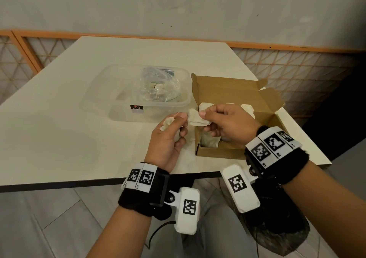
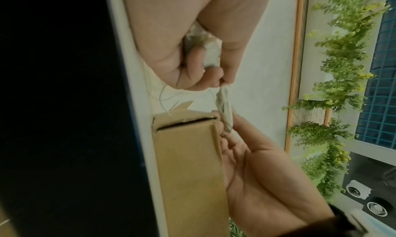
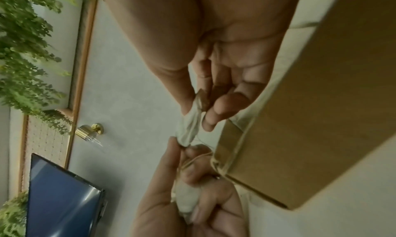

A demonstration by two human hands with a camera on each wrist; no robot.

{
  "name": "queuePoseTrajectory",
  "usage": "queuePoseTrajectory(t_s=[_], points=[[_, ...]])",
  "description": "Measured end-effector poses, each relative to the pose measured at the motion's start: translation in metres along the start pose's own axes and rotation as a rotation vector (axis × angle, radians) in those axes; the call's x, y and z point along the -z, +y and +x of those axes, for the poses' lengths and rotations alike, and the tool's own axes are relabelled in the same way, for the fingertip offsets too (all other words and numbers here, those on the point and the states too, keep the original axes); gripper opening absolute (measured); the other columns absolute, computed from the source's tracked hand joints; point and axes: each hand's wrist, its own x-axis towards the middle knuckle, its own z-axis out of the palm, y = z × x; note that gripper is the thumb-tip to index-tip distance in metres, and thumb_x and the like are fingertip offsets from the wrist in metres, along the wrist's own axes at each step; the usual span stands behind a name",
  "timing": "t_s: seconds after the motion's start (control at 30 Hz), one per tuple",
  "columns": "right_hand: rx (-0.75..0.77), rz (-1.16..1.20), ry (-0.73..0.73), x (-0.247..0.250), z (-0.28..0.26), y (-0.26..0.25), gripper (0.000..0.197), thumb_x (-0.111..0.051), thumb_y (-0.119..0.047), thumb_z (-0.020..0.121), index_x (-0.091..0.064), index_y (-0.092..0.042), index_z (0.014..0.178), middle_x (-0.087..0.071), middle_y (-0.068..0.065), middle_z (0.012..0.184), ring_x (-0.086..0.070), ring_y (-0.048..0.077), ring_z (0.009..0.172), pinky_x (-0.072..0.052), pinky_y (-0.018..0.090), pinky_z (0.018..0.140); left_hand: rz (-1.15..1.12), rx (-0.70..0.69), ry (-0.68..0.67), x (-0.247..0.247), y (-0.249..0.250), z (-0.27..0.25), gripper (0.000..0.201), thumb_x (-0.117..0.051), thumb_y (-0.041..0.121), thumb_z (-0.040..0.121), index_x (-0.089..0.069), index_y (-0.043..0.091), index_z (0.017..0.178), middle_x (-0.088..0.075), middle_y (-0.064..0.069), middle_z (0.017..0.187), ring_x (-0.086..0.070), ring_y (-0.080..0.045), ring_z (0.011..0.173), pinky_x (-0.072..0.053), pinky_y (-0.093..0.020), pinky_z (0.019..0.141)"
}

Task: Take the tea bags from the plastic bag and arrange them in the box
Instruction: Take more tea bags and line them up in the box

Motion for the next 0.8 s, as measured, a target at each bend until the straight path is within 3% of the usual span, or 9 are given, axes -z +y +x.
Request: queuePoseTrajectory(t_s=[0.1,0.2,0.3,0.37,0.43,0.53,0.63,0.73,0.8], points=[[0.000,0.071,-0.016,-0.001,-0.004,0.005,0.011,-0.062,-0.019,0.086,-0.062,-0.009,0.089,-0.063,0.007,0.078,-0.058,0.009,0.059,-0.046,0.016,0.049,-0.030,0.011,0.016,0.000,0.000,0.001,0.008,-0.057,0.012,0.091,-0.058,0.015,0.084,-0.051,0.005,0.065,-0.042,-0.002,0.052,-0.026,-0.012,0.040],[0.034,0.196,-0.028,0.002,-0.008,0.005,0.007,-0.064,-0.006,0.082,-0.063,-0.008,0.089,-0.065,0.005,0.073,-0.060,0.006,0.058,-0.047,0.015,0.051,-0.065,0.024,0.031,0.002,0.000,0.002,0.012,-0.054,0.012,0.093,-0.057,0.015,0.081,-0.051,0.005,0.064,-0.042,-0.002,0.050,-0.026,-0.012,0.039],[0.094,0.169,0.009,0.004,-0.008,0.003,0.012,-0.063,0.002,0.081,-0.065,-0.006,0.089,-0.067,0.004,0.067,-0.060,0.004,0.053,-0.048,0.013,0.050,-0.073,0.050,0.024,0.002,0.000,0.002,0.011,-0.053,0.011,0.093,-0.057,0.013,0.083,-0.052,0.004,0.064,-0.043,-0.002,0.049,-0.027,-0.012,0.038],[0.134,0.115,0.010,0.006,-0.008,0.000,0.022,-0.063,0.001,0.081,-0.063,-0.005,0.102,-0.066,0.006,0.070,-0.058,0.004,0.052,-0.047,0.013,0.050,-0.072,0.074,0.023,0.001,0.001,0.003,0.012,-0.054,0.012,0.093,-0.058,0.012,0.082,-0.053,0.003,0.063,-0.043,-0.003,0.049,-0.026,-0.012,0.038],[0.199,0.061,-0.022,0.007,-0.009,-0.004,0.032,-0.063,-0.001,0.083,-0.060,-0.013,0.112,-0.065,0.010,0.072,-0.057,0.005,0.052,-0.047,0.014,0.052,-0.074,0.099,0.028,0.001,0.002,0.004,0.013,-0.054,0.012,0.093,-0.058,0.013,0.080,-0.053,0.002,0.063,-0.043,-0.004,0.048,-0.026,-0.013,0.037],[0.308,-0.050,-0.127,0.008,-0.016,-0.013,0.025,-0.057,-0.001,0.087,-0.063,-0.015,0.107,-0.065,0.016,0.078,-0.061,0.004,0.059,-0.048,0.014,0.057,-0.100,0.143,0.023,0.000,0.003,0.004,0.016,-0.052,0.011,0.092,-0.055,0.012,0.077,-0.051,0.001,0.062,-0.042,-0.004,0.045,-0.025,-0.013,0.035],[0.315,-0.181,-0.187,0.012,-0.015,-0.019,0.029,-0.055,0.007,0.086,-0.064,-0.011,0.107,-0.068,0.008,0.088,-0.064,0.003,0.074,-0.049,0.013,0.067,-0.152,0.203,0.006,0.001,0.005,0.004,0.014,-0.048,0.012,0.091,-0.050,0.010,0.078,-0.049,0.001,0.059,-0.040,-0.004,0.042,-0.024,-0.013,0.033],[0.346,-0.436,-0.132,0.014,-0.010,-0.027,0.026,-0.061,0.002,0.084,-0.067,-0.015,0.103,-0.069,0.003,0.088,-0.064,0.003,0.078,-0.046,0.011,0.075,-0.173,0.248,-0.015,0.002,0.005,0.004,0.011,-0.047,0.012,0.090,-0.048,0.009,0.079,-0.047,0.001,0.058,-0.038,-0.004,0.041,-0.023,-0.013,0.033],[0.403,-0.595,-0.081,0.013,-0.007,-0.033,0.016,-0.066,-0.009,0.083,-0.071,-0.017,0.097,-0.068,-0.002,0.085,-0.059,-0.008,0.068,-0.042,0.004,0.068,-0.175,0.263,-0.030,0.002,0.005,0.004,0.010,-0.048,0.013,0.089,-0.049,0.009,0.081,-0.047,0.001,0.060,-0.039,-0.004,0.042,-0.023,-0.013,0.033]])
